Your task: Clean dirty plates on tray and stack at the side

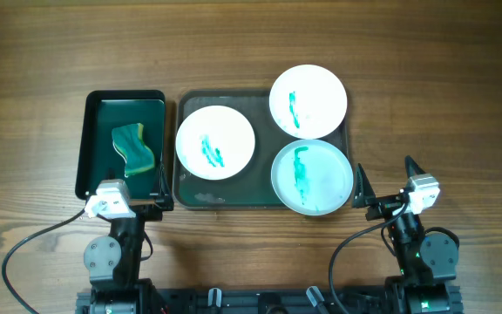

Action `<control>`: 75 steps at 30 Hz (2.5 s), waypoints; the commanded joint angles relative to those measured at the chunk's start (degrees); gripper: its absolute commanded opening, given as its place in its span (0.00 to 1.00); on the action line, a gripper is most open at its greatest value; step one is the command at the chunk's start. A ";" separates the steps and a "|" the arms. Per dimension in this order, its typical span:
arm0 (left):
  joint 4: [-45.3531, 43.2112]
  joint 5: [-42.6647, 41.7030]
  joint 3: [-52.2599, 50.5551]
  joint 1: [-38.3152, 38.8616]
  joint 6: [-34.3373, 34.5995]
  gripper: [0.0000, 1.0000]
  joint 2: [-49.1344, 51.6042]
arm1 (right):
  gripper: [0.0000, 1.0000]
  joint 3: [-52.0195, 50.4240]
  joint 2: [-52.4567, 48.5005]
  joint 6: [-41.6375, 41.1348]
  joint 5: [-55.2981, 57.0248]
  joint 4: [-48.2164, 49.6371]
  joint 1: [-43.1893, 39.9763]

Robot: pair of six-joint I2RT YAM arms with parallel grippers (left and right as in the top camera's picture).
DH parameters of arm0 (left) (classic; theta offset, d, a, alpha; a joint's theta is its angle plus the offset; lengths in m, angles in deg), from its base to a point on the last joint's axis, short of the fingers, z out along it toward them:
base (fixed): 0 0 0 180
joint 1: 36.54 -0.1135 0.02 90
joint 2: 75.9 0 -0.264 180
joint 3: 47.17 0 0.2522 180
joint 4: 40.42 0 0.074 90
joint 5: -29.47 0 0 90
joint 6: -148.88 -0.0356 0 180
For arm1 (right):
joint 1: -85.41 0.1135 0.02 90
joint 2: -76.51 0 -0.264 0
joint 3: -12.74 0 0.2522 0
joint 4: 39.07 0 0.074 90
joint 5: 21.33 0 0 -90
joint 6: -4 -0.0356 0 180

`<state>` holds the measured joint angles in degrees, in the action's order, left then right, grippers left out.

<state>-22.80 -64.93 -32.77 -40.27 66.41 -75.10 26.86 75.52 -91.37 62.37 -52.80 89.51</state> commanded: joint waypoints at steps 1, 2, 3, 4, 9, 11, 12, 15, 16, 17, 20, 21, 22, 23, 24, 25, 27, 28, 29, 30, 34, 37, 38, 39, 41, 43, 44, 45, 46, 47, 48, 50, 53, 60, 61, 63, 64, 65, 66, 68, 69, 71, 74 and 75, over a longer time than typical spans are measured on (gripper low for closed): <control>0.24 -0.07 -0.31 -0.31 -1.29 1.00 -0.42 | 1.00 -0.04 0.20 20.37 6.69 0.37 0.24; 0.24 -0.07 -0.31 -0.31 -1.29 1.00 -0.42 | 1.00 -0.04 0.20 20.37 6.69 0.37 0.24; 0.24 -0.07 -0.31 -0.31 -1.29 1.00 -0.42 | 1.00 -0.04 0.20 20.39 6.67 0.37 0.24; 0.24 -0.07 -0.31 -0.31 -1.29 1.00 -0.42 | 1.00 -0.04 0.20 20.39 6.67 0.37 0.24; 0.24 -0.07 -0.31 -0.31 -1.29 1.00 -0.42 | 0.99 -0.04 0.20 20.37 6.67 0.37 0.24; 0.24 -0.07 -0.31 -0.31 -1.29 1.00 -0.42 | 1.00 -0.04 0.20 20.37 6.69 0.37 0.24; 0.24 -0.07 -0.31 -0.31 -1.29 1.00 -0.42 | 1.00 -0.04 0.20 20.37 6.69 0.37 0.24; 0.24 -0.07 -0.31 -0.31 -1.29 1.00 -0.42 | 1.00 -0.04 0.20 20.37 6.69 0.37 0.24; 0.24 -0.07 -0.31 -0.31 -1.29 1.00 -0.42 | 1.00 -0.04 0.20 20.39 6.69 0.37 0.24; 0.24 -0.07 -0.31 -0.31 -1.29 1.00 -0.42 | 1.00 -0.04 0.20 20.39 6.69 0.37 0.24; 0.24 -0.07 -0.31 -0.31 -1.29 1.00 -0.42 | 1.00 -0.04 0.20 20.37 6.69 0.37 0.24; 0.24 -0.07 -0.31 -0.31 -1.29 1.00 -0.42 | 1.00 -0.04 0.20 20.39 6.67 0.37 0.24; 0.24 -0.07 -0.31 -0.31 -1.29 1.00 -0.42 | 1.00 -0.04 0.20 20.39 6.67 0.37 0.24; 0.24 -0.07 -0.31 -0.31 -1.29 1.00 -0.42 | 1.00 -0.04 0.20 20.39 6.69 0.37 0.24; 0.24 -0.07 -0.31 -0.31 -1.29 1.00 -0.42 | 1.00 -0.04 0.20 20.37 6.69 0.37 0.24; 0.24 -0.07 -0.31 -0.31 -1.29 1.00 -0.42 | 1.00 -0.04 0.20 20.37 6.67 0.37 0.24; 0.24 -0.07 -0.31 -0.31 -1.29 1.00 -0.42 | 1.00 -0.04 0.20 20.37 6.69 0.37 0.24; 0.24 -0.07 -0.31 -0.31 -1.31 1.00 -0.42 | 1.00 -0.04 0.20 20.39 6.64 0.37 0.24; 0.22 -0.04 -0.31 -0.31 -1.33 1.00 -0.42 | 1.00 -0.04 0.20 20.37 6.67 0.39 0.24; 0.22 -0.07 -0.31 -0.31 -1.31 1.00 -0.42 | 1.00 -0.04 0.20 20.37 6.64 0.37 0.24; 0.22 -0.09 -0.31 -0.31 -1.29 1.00 -0.42 | 1.00 -0.04 0.20 20.37 6.64 0.39 0.24; 0.20 -0.11 -0.31 -0.31 -1.01 1.00 -0.42 | 1.00 -0.04 0.20 20.15 5.97 0.35 0.24; -0.04 -0.52 -0.31 -0.31 -0.70 1.00 -0.42 | 1.00 -0.04 0.20 20.15 5.16 0.31 0.24; -2.19 -1.84 -0.28 -0.31 -0.68 1.00 -0.42 | 1.00 -0.04 0.20 19.26 5.22 0.33 0.22; -2.58 -2.64 0.72 -0.31 -0.70 1.00 -0.42 | 1.00 -0.04 0.20 14.36 5.18 0.37 0.24; -1.22 -2.62 2.12 -0.31 -0.70 1.00 -0.42 | 1.00 -0.04 0.20 12.26 4.66 0.42 0.24; 0.79 -2.60 3.54 -0.31 -0.72 1.00 -0.42 | 1.00 0.09 0.20 12.24 3.23 0.44 0.24; 2.86 -2.60 4.96 -0.31 -0.74 1.00 -0.24 | 0.99 0.61 0.20 12.24 1.75 0.24 0.24; 4.28 -2.62 6.16 -0.31 -0.72 1.00 0.24 | 1.00 1.22 0.20 12.26 0.46 0.11 0.24; 5.64 -2.64 7.45 -0.31 -0.72 1.00 1.09 | 1.00 2.08 0.20 12.26 -0.57 -0.15 0.24; 7.19 -2.62 9.07 -0.31 -0.72 1.00 2.25 | 1.00 3.30 0.07 12.26 -1.95 -0.66 0.24; 10.51 -2.64 13.64 -0.31 -0.72 1.00 6.10 | 1.00 5.97 -1.27 12.28 -3.74 -1.38 0.24; 13.49 -2.67 21.14 -0.31 -0.72 1.00 13.31 | 1.00 12.15 -5.88 12.79 -4.13 -4.13 0.24; 33.94 -6.73 49.07 -0.31 -0.72 1.00 35.76 | 1.00 37.42 -28.59 12.87 -4.15 -22.99 0.24; 40.28 -6.69 55.36 -0.31 -0.70 1.00 40.92 | 1.00 43.58 -34.40 12.85 -5.64 -28.87 0.24; 50.36 -6.54 64.89 -0.31 -0.72 1.00 48.96 | 1.00 51.54 -42.21 12.85 -8.24 -36.70 0.24; 54.90 -6.47 69.33 -0.31 -0.72 1.00 52.85 | 1.00 55.21 -46.05 12.85 -9.25 -40.39 0.24; 59.06 -6.47 73.48 -0.31 -0.72 1.00 56.65 | 1.00 58.99 -49.90 12.85 -10.05 -44.30 0.24; 63.28 -6.49 77.64 -0.31 -0.70 1.00 60.70 | 1.00 61.83 -53.51 12.83 -11.34 -47.54 0.24; 70.75 -6.84 84.80 -0.28 -0.68 1.00 68.50 | 1.00 68.89 -62.05 12.85 -18.29 -55.89 0.24; 72.19 -7.58 86.16 -0.26 -0.68 1.00 71.04 | 1.00 70.34 -64.78 12.79 -18.91 -57.24 0.24; 73.57 -9.07 86.38 -0.26 -0.70 1.00 75.52 | 1.00 70.44 -69.48 5.11 -21.18 -55.87 0.24; 73.55 -9.94 86.38 -0.26 -0.70 1.00 79.58 | 0.97 70.44 -76.22 -2.27 -23.39 -55.47 0.24; 73.46 -9.94 86.38 -0.26 -0.68 1.00 80.52 | 0.91 70.44 -78.66 -4.24 -24.06 -55.28 0.28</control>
<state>50.53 -72.85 52.60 -40.27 66.41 3.13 96.26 1.75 -88.09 42.74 -108.58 89.62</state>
